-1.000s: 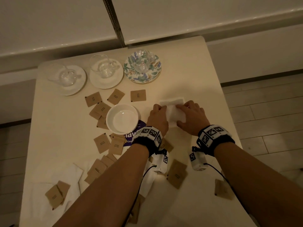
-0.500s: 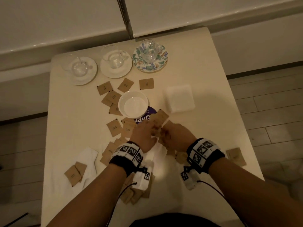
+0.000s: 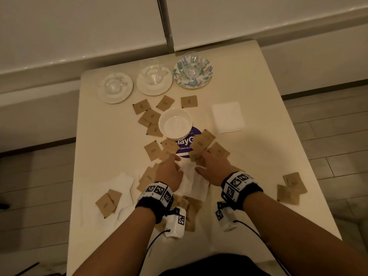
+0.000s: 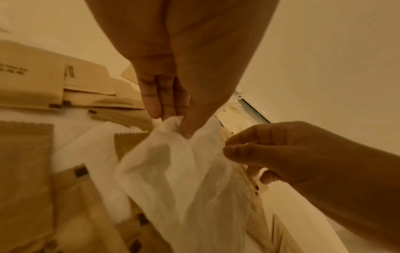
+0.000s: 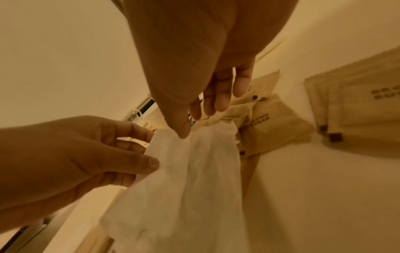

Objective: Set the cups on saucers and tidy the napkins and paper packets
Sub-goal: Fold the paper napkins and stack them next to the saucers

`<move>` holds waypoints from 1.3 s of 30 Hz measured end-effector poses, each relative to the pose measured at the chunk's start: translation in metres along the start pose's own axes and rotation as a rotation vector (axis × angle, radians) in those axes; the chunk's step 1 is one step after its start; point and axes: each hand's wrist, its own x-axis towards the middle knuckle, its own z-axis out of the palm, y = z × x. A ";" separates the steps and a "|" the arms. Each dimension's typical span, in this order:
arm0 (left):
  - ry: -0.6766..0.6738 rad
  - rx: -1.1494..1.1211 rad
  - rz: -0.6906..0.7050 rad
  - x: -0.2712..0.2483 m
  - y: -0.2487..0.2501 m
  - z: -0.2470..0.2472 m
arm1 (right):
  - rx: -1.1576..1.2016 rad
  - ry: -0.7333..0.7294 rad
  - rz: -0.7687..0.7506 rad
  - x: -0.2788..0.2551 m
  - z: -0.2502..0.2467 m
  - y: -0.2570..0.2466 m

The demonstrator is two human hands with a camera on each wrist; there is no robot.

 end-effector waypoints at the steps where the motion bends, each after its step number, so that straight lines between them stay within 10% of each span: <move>1: 0.013 -0.043 0.014 -0.002 -0.001 -0.002 | 0.033 0.006 -0.022 -0.001 0.000 -0.003; 21: 0.092 -0.661 0.019 0.004 -0.006 -0.060 | 0.348 0.033 0.008 -0.004 -0.033 -0.028; 32: -0.144 -0.083 0.399 0.000 0.022 -0.079 | 0.307 0.092 -0.173 -0.012 -0.070 -0.061; 39: -0.092 -0.475 0.255 -0.002 0.028 -0.100 | 0.753 0.216 0.051 -0.009 -0.070 -0.050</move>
